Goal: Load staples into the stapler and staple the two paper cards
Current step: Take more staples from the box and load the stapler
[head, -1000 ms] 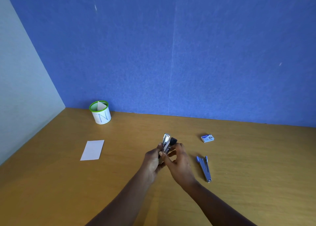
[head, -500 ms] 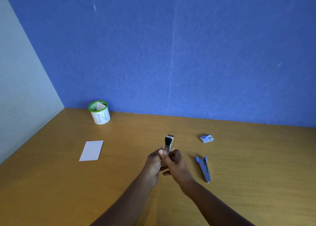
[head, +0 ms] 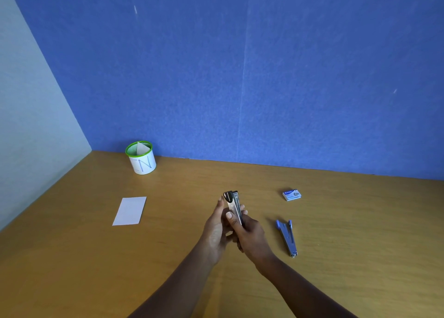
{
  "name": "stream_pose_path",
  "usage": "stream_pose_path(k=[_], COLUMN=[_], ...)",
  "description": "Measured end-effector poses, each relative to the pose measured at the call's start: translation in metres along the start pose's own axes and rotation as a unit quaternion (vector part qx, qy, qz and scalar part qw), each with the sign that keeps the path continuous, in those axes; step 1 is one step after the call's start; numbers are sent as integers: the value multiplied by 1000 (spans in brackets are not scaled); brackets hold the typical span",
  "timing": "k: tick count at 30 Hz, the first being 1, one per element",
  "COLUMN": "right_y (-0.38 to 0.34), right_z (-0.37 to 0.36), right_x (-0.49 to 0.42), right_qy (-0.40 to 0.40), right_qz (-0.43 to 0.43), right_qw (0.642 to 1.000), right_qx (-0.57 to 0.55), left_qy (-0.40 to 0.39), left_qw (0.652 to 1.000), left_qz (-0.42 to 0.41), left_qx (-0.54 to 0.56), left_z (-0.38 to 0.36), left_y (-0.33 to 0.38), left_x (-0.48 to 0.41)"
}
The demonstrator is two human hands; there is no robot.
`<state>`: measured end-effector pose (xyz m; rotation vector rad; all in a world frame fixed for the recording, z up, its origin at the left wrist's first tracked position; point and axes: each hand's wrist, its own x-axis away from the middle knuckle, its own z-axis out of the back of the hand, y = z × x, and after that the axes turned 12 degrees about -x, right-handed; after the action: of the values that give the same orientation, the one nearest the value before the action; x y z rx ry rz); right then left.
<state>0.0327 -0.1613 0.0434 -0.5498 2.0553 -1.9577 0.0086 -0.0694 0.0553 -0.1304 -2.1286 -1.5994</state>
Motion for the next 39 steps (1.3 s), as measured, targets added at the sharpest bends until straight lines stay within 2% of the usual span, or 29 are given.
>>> stream_pose_path(k=[7,29,39], right_y=[9,2,0], right_z=[2,1,3], right_x=[-5,0,2], right_qy=[21,7,-22], right_qz=[29,60,21], right_qw=[995,997,999], right_qx=[93,56,31], left_qy=[-13,21,-5], left_qw=[999,998,998], left_qz=[-33,-61,-54], left_qx=[27,14,-20], left_z=[3,2,4], left_y=[5,0,-2], left_x=[1,1,2])
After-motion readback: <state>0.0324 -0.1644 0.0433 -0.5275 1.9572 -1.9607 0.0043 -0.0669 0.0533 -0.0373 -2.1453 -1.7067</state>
